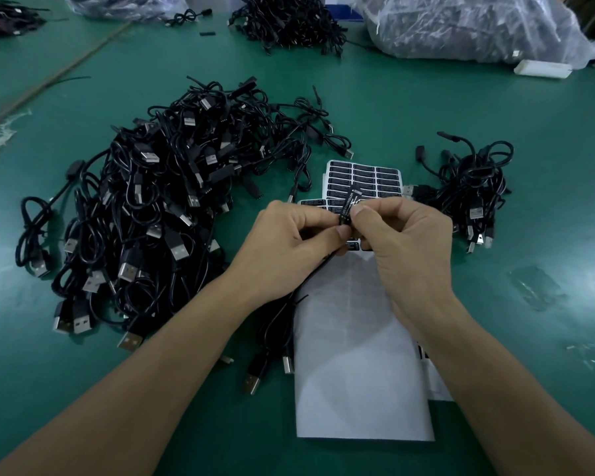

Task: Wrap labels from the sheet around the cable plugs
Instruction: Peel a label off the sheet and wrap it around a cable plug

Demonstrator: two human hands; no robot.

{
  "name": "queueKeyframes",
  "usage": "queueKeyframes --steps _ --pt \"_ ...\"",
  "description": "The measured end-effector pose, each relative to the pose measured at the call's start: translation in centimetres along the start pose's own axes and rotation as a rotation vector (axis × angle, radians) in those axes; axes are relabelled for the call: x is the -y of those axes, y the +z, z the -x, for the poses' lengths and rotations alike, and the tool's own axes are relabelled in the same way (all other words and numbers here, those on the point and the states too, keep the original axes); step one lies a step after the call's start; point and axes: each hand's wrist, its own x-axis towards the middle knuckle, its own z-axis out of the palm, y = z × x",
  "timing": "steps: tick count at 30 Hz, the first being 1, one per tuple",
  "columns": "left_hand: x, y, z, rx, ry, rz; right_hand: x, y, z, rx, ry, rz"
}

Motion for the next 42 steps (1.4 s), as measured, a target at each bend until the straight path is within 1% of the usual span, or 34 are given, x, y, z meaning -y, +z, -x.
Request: queueKeyframes --steps 10,14,19,27,42 --pt "0.13 0.22 0.03 -0.007 -0.014 0.05 -0.12 0.02 -0.01 -0.001 -0.015 0.0" --pt "0.27 0.28 -0.03 -0.035 -0.026 0.043 -0.26 -0.05 -0.04 0.004 -0.009 0.0" --pt "0.28 0.26 -0.06 -0.022 -0.005 -0.012 -0.49 0.11 -0.14 -0.003 -0.022 0.039" --pt "0.46 0.29 -0.07 -0.074 -0.036 0.01 -0.4 0.18 -0.1 -0.009 -0.045 0.099" --pt "0.7 0.16 -0.15 -0.051 -0.036 0.009 -0.71 0.08 -0.16 0.016 -0.049 0.111"
